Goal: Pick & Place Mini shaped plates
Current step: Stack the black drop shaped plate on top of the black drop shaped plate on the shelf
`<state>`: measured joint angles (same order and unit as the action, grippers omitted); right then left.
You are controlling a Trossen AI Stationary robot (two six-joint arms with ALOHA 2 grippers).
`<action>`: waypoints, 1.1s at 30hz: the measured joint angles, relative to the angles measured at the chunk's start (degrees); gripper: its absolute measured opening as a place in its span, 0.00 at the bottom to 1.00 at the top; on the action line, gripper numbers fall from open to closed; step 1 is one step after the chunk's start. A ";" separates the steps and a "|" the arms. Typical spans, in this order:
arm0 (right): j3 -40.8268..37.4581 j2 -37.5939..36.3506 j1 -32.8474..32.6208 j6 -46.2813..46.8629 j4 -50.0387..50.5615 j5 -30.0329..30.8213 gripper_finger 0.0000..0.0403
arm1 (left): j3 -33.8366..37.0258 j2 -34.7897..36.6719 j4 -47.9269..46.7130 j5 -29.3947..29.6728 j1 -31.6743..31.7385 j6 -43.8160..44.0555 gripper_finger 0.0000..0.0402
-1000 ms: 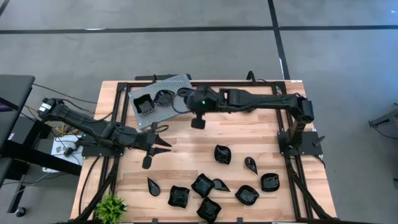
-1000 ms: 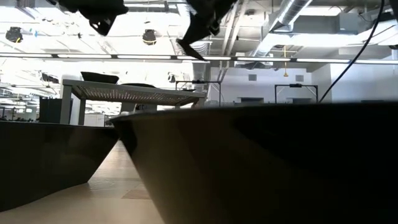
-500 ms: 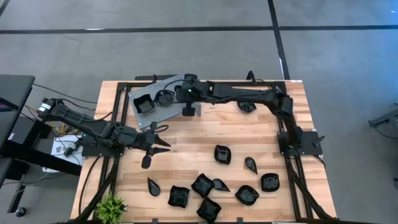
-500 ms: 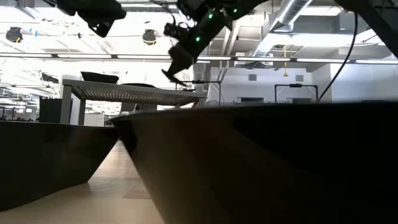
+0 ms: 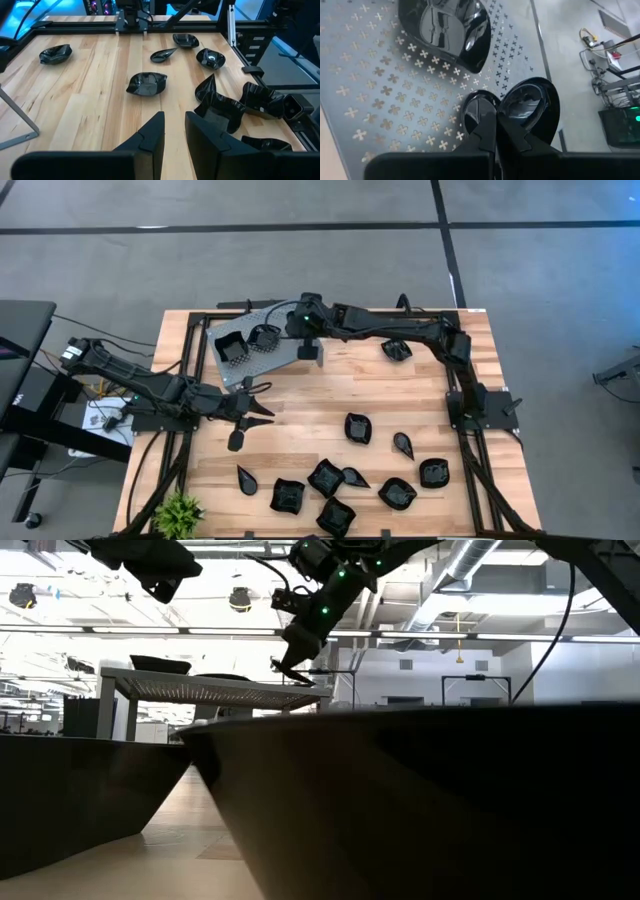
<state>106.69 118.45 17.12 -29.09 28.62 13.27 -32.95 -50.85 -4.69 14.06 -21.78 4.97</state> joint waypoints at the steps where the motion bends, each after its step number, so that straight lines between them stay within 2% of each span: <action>1: 0.00 0.00 0.14 0.01 0.20 -0.14 0.00 | 0.00 0.00 0.01 0.00 0.00 0.02 0.19; 7: 0.00 -0.01 0.44 -0.24 1.18 -0.51 0.05 | 1.23 0.00 0.01 0.00 0.00 0.04 0.19; 12: -0.02 -0.02 0.62 -1.32 1.43 -4.25 0.12 | 2.05 0.00 0.07 0.00 0.00 0.18 0.19; 20: -0.02 -0.02 -0.26 0.04 1.40 -3.86 0.17 | 2.03 0.00 0.42 0.00 0.00 0.46 0.19; 26: -0.05 -1.63 -3.71 0.66 2.97 1.32 0.17 | 2.03 0.00 0.44 0.00 0.00 0.47 0.19; 29: -0.08 -4.74 -6.56 0.67 7.61 3.71 0.17 | 2.03 0.00 0.57 0.00 0.00 0.48 0.19; 33: 0.04 -10.08 -10.59 4.13 13.67 3.75 0.17 | 1.99 0.00 1.11 0.00 0.04 0.46 0.19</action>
<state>106.73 108.38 6.53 -24.96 42.28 17.02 -30.96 -50.85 -3.59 14.06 -21.74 5.43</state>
